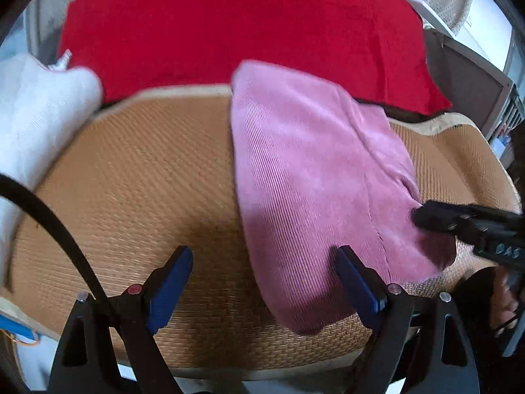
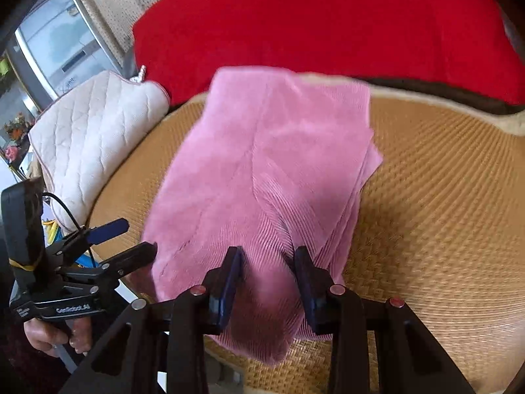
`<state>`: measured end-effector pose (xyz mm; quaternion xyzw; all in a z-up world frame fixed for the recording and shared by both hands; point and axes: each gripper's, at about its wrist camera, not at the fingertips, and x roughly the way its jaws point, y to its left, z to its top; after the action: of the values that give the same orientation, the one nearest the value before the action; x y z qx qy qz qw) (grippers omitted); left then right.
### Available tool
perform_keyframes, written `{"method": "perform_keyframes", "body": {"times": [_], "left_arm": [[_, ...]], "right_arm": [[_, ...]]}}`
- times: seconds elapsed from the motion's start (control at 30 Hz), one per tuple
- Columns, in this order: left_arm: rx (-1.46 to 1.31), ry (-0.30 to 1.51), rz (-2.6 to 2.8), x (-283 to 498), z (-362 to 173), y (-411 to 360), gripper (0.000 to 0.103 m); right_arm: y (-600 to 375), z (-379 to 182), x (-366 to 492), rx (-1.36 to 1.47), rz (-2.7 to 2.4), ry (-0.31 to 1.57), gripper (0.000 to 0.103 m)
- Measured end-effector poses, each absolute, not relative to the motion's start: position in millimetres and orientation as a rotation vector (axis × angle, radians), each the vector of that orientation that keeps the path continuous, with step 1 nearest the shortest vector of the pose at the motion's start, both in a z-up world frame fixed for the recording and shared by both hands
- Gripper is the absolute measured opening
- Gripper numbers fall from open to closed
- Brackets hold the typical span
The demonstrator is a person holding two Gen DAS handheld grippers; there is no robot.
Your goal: Fold large clothes
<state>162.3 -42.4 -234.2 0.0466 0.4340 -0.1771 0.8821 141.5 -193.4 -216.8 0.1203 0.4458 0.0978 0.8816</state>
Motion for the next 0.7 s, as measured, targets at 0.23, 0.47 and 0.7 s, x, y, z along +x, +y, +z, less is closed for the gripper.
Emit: {"method": "perform_keyframes", "body": {"times": [0.23, 0.47, 0.7], "left_arm": [[0.158, 0.701, -0.234, 118, -156, -29, 0.09], [0.219, 0.56, -0.121, 79, -104, -28, 0.094], [0.267, 0.423, -0.059, 41, -69, -29, 0.099]], "right_arm": [[-200, -153, 95, 0.133, 0.029, 0.831, 0.069], [-189, -107, 38, 0.083, -0.019, 0.756, 0.069], [-178, -71, -3, 0.094, -0.037, 0.678, 0.069]]}}
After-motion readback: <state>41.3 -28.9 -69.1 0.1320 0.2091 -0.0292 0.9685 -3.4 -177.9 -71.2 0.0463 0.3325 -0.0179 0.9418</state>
